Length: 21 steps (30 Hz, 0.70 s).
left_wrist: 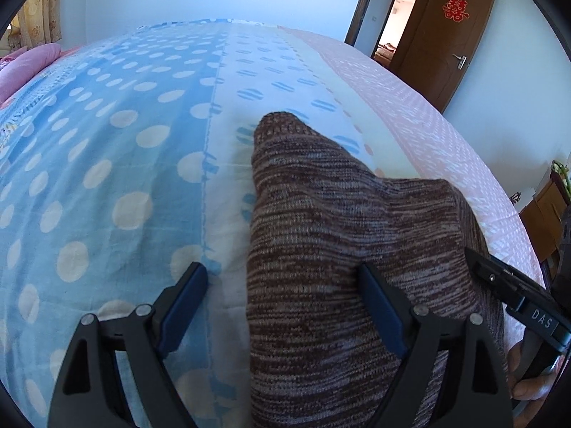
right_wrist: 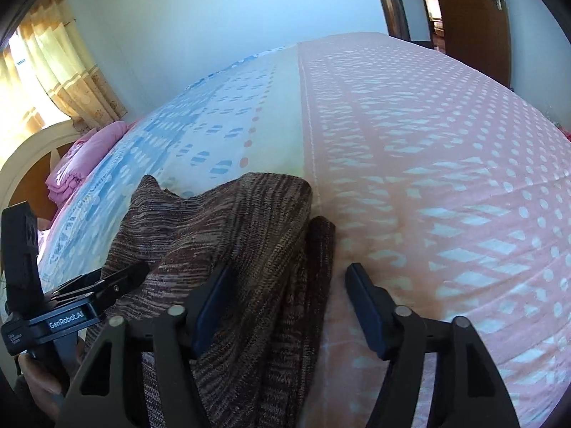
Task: Fold small clothes
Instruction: 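Grasp the folded sweater bundle with both grippers from its sides, then lift the folded sweater with both grippers and carry it across the bed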
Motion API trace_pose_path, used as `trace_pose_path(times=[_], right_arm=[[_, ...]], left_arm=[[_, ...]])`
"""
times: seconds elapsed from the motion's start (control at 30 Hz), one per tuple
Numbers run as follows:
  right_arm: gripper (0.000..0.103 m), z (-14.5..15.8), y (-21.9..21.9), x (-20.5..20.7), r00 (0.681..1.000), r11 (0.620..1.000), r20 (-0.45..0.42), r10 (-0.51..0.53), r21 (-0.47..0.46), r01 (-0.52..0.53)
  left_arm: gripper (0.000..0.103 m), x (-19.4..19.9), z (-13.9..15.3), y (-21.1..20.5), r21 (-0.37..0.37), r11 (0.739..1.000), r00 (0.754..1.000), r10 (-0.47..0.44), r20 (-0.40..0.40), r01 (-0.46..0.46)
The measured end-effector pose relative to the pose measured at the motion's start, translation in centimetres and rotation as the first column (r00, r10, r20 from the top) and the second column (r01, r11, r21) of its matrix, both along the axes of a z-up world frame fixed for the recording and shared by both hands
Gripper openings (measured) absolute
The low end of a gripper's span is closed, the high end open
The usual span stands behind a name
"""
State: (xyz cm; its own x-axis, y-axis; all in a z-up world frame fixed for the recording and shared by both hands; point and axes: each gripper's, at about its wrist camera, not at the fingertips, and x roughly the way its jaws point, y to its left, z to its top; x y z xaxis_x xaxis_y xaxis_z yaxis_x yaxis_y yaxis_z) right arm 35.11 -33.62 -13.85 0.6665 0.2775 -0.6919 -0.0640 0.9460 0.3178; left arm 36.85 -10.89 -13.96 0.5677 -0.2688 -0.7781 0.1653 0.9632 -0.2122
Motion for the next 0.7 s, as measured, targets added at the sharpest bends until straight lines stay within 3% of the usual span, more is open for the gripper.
trace_pose_path(times=[0.3,0.37,0.4,0.53,0.63,0.7], right_arm=[[0.057,-0.4,0.3,2.0,0.999,0.999,-0.011,0.039,0.013,-0.039],[0.041,-0.4,0.5,1.8,0.999,0.998,0.003,0.054,0.014,-0.054],[0.039,-0.3,0.8,1.7,0.998,0.998,0.012,0.06,0.004,-0.061],[0.025,0.5,2.4,0.9,0.997,0.992,0.053,0.06,-0.115,-0.054],[0.018,1.0,2.7,0.1,0.997,0.989,0.073,0.036,-0.144,-0.025],[0.016,1.5,2.3,-0.7,0.996,0.993,0.09,0.01,-0.121,0.001]], left_arm=[[0.085,-0.2,0.1,-0.3,0.012,1.0,1.0,-0.004,0.01,0.004],[0.072,-0.6,0.3,-0.9,0.02,0.999,0.999,-0.031,0.032,0.03],[0.057,-0.8,0.4,-1.2,0.023,0.999,0.998,-0.05,0.045,0.049],[0.05,-1.9,1.0,-3.2,0.143,0.988,0.992,-0.067,0.11,0.051],[0.048,-1.7,1.0,-2.8,0.121,0.991,0.992,-0.066,0.105,0.053],[0.045,-1.4,0.9,-2.0,0.066,0.996,0.994,-0.063,0.091,0.057]])
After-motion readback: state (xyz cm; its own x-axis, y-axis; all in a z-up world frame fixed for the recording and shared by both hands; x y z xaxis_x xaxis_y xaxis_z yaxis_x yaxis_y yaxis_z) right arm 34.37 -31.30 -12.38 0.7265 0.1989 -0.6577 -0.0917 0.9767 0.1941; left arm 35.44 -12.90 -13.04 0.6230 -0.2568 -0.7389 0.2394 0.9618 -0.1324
